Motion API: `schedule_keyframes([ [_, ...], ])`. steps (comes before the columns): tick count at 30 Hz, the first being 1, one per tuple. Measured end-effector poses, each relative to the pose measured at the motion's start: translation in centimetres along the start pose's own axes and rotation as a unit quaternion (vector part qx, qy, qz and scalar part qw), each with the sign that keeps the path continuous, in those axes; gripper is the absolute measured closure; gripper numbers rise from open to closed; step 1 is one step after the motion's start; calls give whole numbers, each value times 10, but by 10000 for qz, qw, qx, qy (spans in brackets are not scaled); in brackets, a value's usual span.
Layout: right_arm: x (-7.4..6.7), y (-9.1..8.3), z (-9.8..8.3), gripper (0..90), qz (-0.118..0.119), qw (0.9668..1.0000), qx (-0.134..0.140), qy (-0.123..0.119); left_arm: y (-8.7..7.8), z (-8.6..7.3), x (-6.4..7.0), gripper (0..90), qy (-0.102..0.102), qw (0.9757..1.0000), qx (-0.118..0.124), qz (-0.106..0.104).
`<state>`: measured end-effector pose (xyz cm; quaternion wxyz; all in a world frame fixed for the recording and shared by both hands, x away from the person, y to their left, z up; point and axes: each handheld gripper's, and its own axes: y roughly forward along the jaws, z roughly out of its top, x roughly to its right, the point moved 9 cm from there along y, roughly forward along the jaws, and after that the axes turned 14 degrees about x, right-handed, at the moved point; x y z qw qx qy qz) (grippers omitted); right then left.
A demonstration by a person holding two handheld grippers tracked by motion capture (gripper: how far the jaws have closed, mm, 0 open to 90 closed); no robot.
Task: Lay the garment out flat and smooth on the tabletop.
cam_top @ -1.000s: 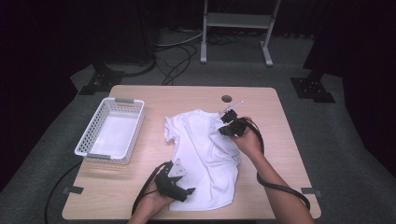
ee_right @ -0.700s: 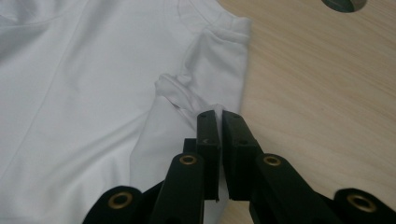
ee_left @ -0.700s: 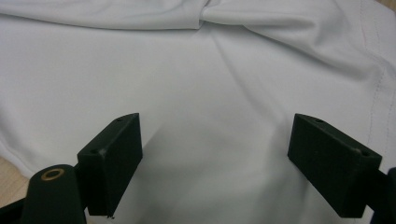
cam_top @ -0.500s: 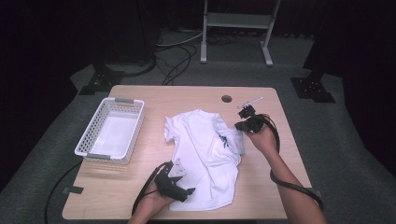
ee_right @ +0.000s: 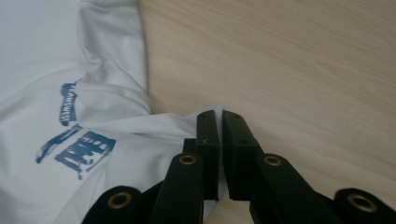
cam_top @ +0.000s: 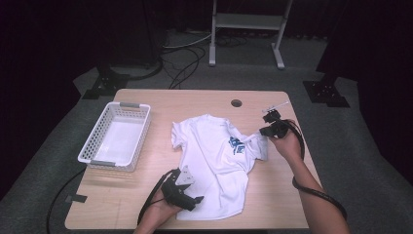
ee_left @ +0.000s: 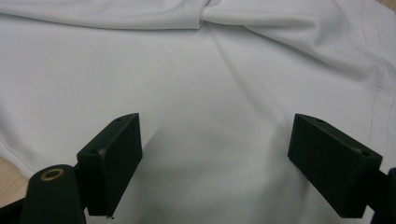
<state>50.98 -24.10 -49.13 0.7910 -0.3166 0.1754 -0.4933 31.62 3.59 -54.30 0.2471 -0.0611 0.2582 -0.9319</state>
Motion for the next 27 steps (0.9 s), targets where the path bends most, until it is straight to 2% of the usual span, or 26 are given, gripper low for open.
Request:
schedule_keyframes([
  [8, 38, 1, -21, 847, -409, 9982, -172, 396, 0, 0, 0, 173, -3, 10000, 12, -1],
  [11, 50, 0, -31, 842, -526, 9966, -234, 591, 0, 0, 0, 173, -2, 10000, 15, -3],
  [15, 59, 0, -43, 822, -621, 9950, -317, 715, 0, 0, 0, 173, -3, 10000, 6, 1],
  [18, 62, -1, -47, 772, -654, 9942, -328, 784, 0, 0, 0, 169, -1, 10000, 1, 2],
  [22, 61, -2, -46, 690, -672, 9946, -241, 758, 0, 0, 0, 166, -2, 10000, 10, 3],
  [27, 54, -7, -39, 634, -565, 9957, -84, 725, 0, 0, 0, 166, -7, 10000, 18, 4],
])
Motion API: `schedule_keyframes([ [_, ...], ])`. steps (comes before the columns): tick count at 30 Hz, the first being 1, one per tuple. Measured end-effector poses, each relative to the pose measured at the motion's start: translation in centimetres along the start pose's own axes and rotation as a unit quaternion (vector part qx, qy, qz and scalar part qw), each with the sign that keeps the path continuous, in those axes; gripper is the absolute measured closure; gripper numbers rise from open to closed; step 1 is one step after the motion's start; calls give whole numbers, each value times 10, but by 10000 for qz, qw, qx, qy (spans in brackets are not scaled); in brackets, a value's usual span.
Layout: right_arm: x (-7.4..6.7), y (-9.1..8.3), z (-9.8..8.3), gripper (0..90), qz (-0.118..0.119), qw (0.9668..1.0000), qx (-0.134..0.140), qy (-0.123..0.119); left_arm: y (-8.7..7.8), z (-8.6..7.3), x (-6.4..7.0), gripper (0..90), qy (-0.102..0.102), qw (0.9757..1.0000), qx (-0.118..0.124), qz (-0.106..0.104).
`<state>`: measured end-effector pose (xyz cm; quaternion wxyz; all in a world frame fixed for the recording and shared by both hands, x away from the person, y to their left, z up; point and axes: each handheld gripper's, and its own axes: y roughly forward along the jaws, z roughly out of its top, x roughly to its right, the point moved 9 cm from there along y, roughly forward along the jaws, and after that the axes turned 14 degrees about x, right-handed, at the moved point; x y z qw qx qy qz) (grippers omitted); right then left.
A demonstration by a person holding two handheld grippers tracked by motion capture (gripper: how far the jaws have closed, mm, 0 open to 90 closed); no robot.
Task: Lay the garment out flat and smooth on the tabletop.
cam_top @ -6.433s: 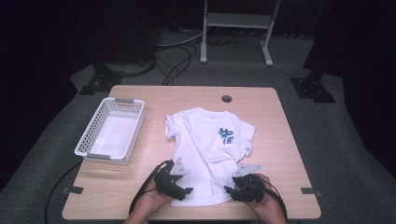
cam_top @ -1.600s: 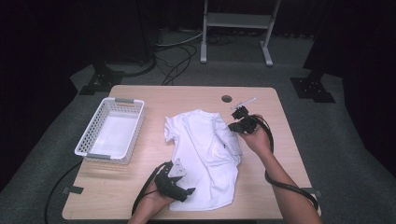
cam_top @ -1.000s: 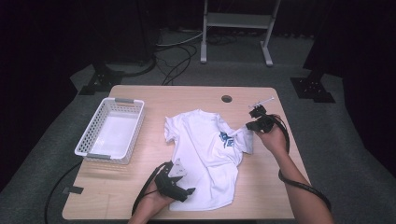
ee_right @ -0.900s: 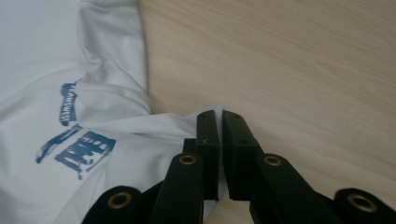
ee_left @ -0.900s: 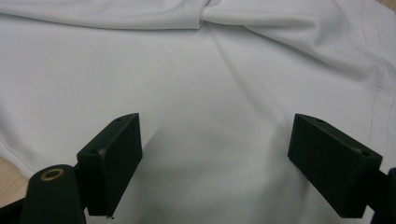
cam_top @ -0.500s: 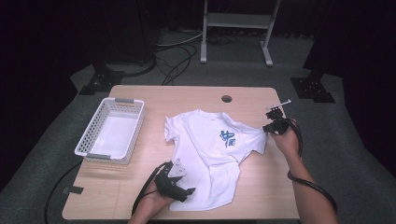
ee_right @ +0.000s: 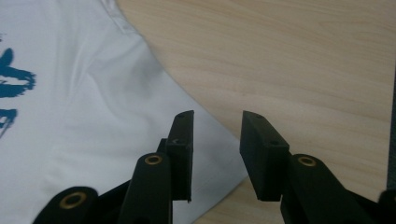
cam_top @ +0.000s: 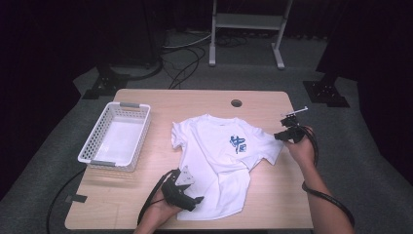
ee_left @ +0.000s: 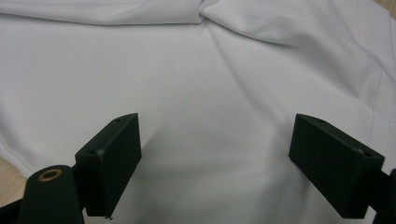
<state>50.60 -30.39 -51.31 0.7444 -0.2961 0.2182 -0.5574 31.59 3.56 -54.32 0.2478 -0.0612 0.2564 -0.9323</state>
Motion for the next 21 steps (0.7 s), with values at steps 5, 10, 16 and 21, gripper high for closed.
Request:
schedule_keyframes([
  [5, -13, -7, -3, 604, 247, 9997, 55, 3, 0, 0, 0, 165, -1, 10000, 0, 10],
  [10, -26, -15, -12, 568, 481, 9988, 115, 33, 0, 0, 0, 165, -6, 10000, 3, 10],
  [16, -42, -29, -26, 551, 774, 9967, 258, 32, 0, 0, 0, 165, -20, 10000, -20, 43],
  [21, -53, -41, -40, 548, 926, 9951, 336, 31, 0, 0, 0, 164, -27, 10000, -29, 57],
])
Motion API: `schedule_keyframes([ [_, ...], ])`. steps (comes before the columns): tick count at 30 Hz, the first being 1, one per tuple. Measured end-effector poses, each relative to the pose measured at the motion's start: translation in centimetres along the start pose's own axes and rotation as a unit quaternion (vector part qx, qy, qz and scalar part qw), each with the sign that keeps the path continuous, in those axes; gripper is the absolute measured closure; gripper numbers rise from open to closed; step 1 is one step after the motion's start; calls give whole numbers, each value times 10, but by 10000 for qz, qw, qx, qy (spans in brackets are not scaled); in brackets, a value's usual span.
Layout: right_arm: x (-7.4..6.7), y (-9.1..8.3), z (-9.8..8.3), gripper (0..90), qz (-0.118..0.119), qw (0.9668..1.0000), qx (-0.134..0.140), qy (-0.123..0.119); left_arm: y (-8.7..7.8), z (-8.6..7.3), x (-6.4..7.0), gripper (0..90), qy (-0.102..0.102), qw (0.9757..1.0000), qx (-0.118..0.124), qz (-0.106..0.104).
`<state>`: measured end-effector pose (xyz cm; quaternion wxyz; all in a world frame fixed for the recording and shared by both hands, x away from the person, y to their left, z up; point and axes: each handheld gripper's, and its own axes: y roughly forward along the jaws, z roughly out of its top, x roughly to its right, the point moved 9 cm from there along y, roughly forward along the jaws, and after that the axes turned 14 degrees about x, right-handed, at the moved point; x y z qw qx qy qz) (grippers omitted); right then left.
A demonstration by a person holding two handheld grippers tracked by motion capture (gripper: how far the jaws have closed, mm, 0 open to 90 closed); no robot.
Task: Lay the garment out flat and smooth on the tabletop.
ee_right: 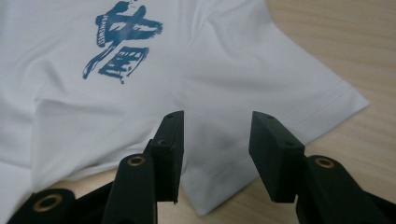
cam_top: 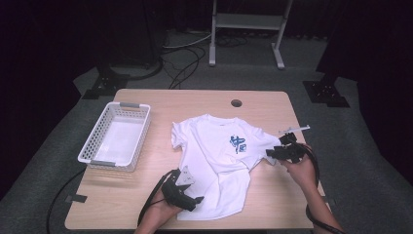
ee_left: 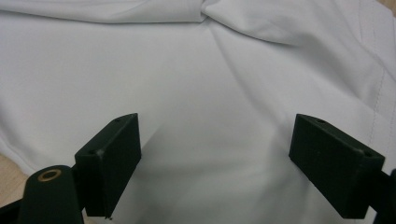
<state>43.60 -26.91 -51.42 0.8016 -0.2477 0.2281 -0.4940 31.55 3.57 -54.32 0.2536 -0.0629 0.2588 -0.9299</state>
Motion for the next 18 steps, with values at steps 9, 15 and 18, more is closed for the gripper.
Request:
schedule_keyframes([
  [9, -23, -16, -21, 537, 294, 9995, 102, -26, 0, -1, 0, 137, -20, 10000, -48, 44],
  [15, -41, -22, -35, 534, 501, 9987, 115, -30, 0, -1, 0, 135, -28, 10000, -35, 55],
  [18, -53, -26, -41, 533, 651, 9978, 141, -52, 0, -1, 0, 130, -28, 10000, -52, 60],
])
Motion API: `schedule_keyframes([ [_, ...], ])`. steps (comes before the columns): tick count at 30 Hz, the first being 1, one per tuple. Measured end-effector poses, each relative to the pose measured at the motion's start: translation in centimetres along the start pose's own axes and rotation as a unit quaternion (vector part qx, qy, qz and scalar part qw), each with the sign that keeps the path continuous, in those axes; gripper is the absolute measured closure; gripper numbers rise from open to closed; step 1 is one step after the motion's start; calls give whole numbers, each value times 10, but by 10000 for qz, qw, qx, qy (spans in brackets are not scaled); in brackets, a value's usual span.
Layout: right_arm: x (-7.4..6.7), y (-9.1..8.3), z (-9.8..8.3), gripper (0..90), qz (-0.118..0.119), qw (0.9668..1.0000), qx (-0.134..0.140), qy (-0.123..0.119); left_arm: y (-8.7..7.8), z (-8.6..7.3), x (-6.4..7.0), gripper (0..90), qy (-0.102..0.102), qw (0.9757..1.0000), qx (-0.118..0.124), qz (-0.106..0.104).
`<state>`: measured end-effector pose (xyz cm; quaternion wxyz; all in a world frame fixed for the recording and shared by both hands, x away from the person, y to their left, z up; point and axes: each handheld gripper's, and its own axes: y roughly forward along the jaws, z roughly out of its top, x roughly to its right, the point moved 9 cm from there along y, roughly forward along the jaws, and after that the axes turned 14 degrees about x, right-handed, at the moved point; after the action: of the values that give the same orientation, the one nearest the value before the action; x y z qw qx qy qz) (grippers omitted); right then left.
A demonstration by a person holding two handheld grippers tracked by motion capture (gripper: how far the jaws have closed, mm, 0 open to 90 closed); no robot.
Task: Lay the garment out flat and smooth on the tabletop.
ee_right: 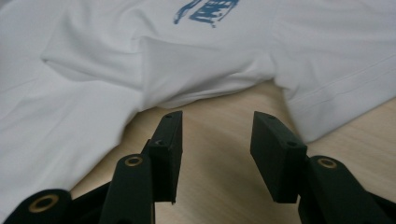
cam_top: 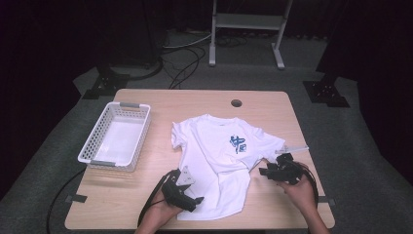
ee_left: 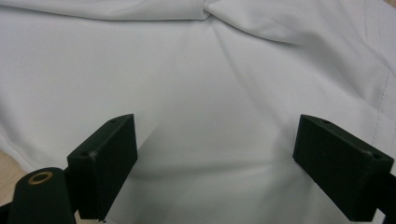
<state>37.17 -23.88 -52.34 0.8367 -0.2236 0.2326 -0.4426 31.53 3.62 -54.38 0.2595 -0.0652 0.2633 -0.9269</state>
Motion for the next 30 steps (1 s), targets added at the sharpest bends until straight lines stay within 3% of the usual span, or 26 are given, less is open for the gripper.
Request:
schedule_keyframes([
  [9, -41, -1, -15, 534, 564, 9984, -57, -66, -2, -2, -2, 99, -30, 9999, -125, 52],
  [13, -51, 4, -20, 548, 679, 9976, -96, -54, -3, -2, -2, 98, -34, 9999, -151, 58],
  [17, -57, 8, -22, 630, 774, 9969, -119, 19, -3, -2, -2, 98, -37, 9999, -156, 53],
  [24, -66, 11, -22, 862, 1025, 9941, -221, 292, -3, -2, -2, 98, -34, 9999, -159, 42],
  [30, -72, 4, -12, 887, 1116, 9933, -126, 282, -4, -2, -2, 99, -28, 9999, -158, 34],
])
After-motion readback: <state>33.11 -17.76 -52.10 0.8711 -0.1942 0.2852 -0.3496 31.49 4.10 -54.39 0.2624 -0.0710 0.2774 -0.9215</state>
